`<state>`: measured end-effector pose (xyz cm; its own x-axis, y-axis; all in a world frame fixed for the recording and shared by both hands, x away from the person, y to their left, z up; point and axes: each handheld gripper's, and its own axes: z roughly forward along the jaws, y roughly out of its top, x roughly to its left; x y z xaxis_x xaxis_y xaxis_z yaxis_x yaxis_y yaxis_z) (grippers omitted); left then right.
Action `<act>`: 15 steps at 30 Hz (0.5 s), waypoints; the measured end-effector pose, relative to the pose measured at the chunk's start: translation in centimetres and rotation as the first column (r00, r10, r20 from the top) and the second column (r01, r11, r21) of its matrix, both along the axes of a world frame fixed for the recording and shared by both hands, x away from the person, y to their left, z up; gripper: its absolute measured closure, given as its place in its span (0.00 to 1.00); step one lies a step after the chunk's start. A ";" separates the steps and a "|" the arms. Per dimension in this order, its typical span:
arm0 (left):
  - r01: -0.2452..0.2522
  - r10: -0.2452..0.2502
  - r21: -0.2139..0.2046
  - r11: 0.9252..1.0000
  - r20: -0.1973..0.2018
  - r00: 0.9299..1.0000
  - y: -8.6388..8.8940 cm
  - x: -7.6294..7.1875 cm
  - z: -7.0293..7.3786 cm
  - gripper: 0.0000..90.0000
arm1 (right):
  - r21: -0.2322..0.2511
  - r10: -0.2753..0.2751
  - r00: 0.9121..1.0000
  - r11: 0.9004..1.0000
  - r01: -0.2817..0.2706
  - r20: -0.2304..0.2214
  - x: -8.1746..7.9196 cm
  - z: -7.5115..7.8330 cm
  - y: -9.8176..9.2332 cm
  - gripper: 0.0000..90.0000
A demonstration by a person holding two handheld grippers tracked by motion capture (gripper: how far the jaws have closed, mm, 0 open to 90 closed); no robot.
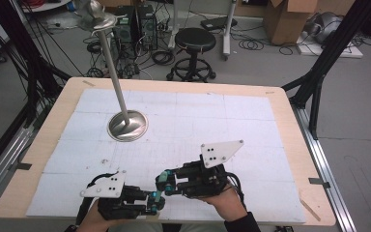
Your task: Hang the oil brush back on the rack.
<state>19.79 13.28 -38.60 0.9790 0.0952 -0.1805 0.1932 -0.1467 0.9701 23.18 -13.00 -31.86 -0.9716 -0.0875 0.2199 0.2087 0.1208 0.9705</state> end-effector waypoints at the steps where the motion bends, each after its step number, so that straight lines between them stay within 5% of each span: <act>1: -0.020 0.020 0.001 1.000 0.003 1.000 0.1 0.0 0.0 0.93 | 0.017 -0.063 0.998 0.998 0.063 -0.008 -0.2 0.1 -0.1 0.59; 2: -0.041 0.041 0.003 0.999 0.009 0.999 0.2 0.1 0.1 0.93 | 0.017 -0.063 0.998 0.998 0.063 -0.008 -0.2 0.1 -0.1 0.59; 3: -0.064 0.064 0.002 0.998 0.014 0.998 0.3 0.1 0.1 0.93 | 0.022 -0.117 0.993 0.993 0.118 -0.012 -0.3 0.1 -0.1 0.49; 6: -0.159 0.159 0.000 0.987 0.025 0.987 0.6 0.1 0.3 0.93 | 0.031 -0.222 0.975 0.975 0.222 -0.011 -0.6 0.3 -0.4 0.41; 7: -0.197 0.196 0.004 0.980 0.030 0.980 0.7 0.1 0.3 0.93 | 0.026 -0.303 0.953 0.953 0.303 0.011 -0.9 0.3 -0.4 0.37; 8: -0.239 0.239 0.011 0.971 0.039 0.970 0.7 0.1 0.3 0.93 | 0.026 -0.303 0.953 0.953 0.303 0.011 -0.9 0.3 -0.4 0.37; 10: -0.312 0.311 0.025 0.950 0.051 0.949 0.7 0.0 0.3 0.93 | 0.011 -0.406 0.914 0.914 0.406 0.021 -1.4 0.4 -0.2 0.37; 15: -0.427 0.421 0.055 0.902 0.098 0.902 0.2 -0.4 0.2 0.93 | -0.002 -0.524 0.848 0.850 0.526 0.075 -2.1 0.3 0.8 0.38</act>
